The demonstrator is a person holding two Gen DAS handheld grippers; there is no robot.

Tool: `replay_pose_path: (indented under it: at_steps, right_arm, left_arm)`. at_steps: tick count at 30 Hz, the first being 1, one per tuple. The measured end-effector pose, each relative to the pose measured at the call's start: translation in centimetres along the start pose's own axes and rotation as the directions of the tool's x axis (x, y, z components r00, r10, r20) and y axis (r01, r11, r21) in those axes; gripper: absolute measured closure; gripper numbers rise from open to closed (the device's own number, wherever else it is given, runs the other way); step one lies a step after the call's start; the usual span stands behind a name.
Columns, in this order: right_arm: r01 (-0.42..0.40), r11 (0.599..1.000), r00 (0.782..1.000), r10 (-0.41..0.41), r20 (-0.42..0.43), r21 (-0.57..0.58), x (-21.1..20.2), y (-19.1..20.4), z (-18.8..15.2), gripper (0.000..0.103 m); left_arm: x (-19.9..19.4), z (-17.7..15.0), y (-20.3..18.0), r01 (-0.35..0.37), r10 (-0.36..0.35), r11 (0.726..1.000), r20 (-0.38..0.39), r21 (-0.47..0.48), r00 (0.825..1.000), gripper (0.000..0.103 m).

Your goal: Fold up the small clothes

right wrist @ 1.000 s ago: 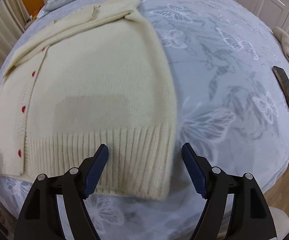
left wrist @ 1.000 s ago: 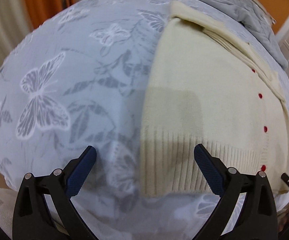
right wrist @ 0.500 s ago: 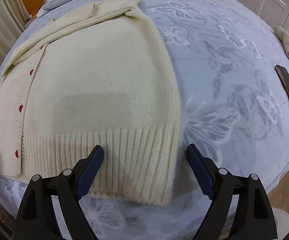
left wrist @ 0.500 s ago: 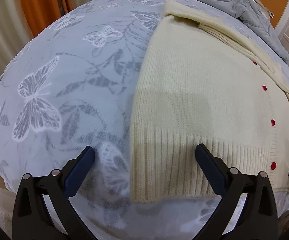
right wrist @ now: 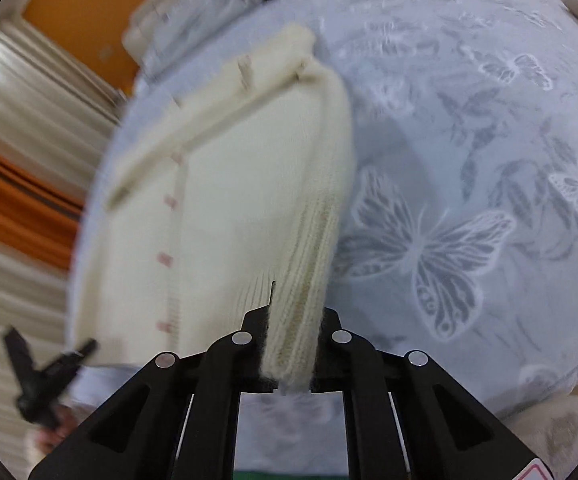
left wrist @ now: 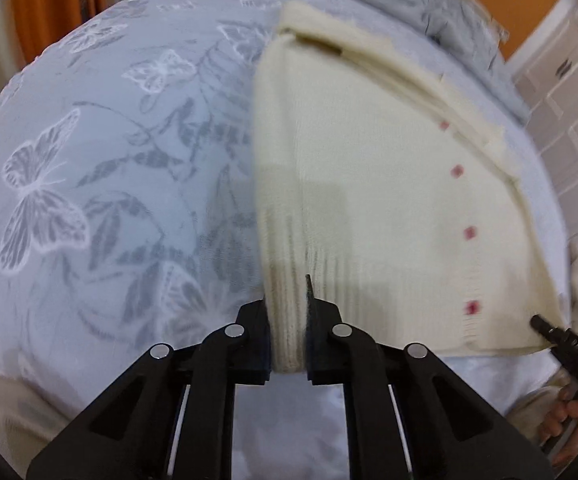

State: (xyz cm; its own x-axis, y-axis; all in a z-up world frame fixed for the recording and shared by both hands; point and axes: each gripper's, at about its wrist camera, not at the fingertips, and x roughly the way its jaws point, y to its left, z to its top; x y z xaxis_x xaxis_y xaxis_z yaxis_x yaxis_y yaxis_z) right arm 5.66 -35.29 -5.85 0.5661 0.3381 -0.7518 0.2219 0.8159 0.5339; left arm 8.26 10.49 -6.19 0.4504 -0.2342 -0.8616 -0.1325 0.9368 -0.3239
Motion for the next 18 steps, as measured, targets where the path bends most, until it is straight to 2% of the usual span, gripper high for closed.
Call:
replay_pose_path:
  at_steps: [2,4,9,12,14,16,18]
  right_arm:
    - [-0.028,1.000,0.999,0.028,0.022,-0.012,-2.1,0.5,-0.4,0.096]
    - [-0.037,0.998,0.999,0.038,0.018,-0.044,-4.0,0.9,-1.2,0.096]
    - [-0.016,0.994,0.999,0.010,-0.053,-0.110,-7.5,0.9,-5.6,0.096]
    - [-0.016,0.993,0.993,0.002,-0.120,-0.116,-9.4,0.0,-9.7,0.096]
    - [-0.068,0.986,0.985,0.042,-0.168,-0.149,-11.1,0.2,-13.0,0.096]
    - [-0.154,0.963,0.968,0.103,-0.227,-0.222,-13.4,1.0,-15.9,0.096]
    - [-0.193,0.944,0.959,0.123,-0.257,-0.267,-15.5,1.6,-16.8,0.096]
  left_arm:
    - [-2.0,0.0,0.4,0.075,-0.074,0.995,0.022,-0.060,0.997,0.094]
    - [-3.2,-0.2,0.6,0.112,-0.110,0.990,0.026,-0.081,0.994,0.095]
    - [-7.6,-2.4,0.4,0.151,-0.150,0.987,0.023,-0.048,0.988,0.095]
    - [-9.8,-5.6,1.5,0.164,-0.165,0.985,-0.027,-0.049,0.986,0.095]
    - [-11.3,-7.8,2.2,0.160,-0.163,0.986,-0.051,-0.055,0.985,0.095]
    - [-13.1,-10.0,2.9,0.172,-0.177,0.982,-0.072,-0.074,0.982,0.095]
    - [-15.5,-12.1,3.0,0.202,-0.208,0.976,-0.084,-0.078,0.974,0.095]
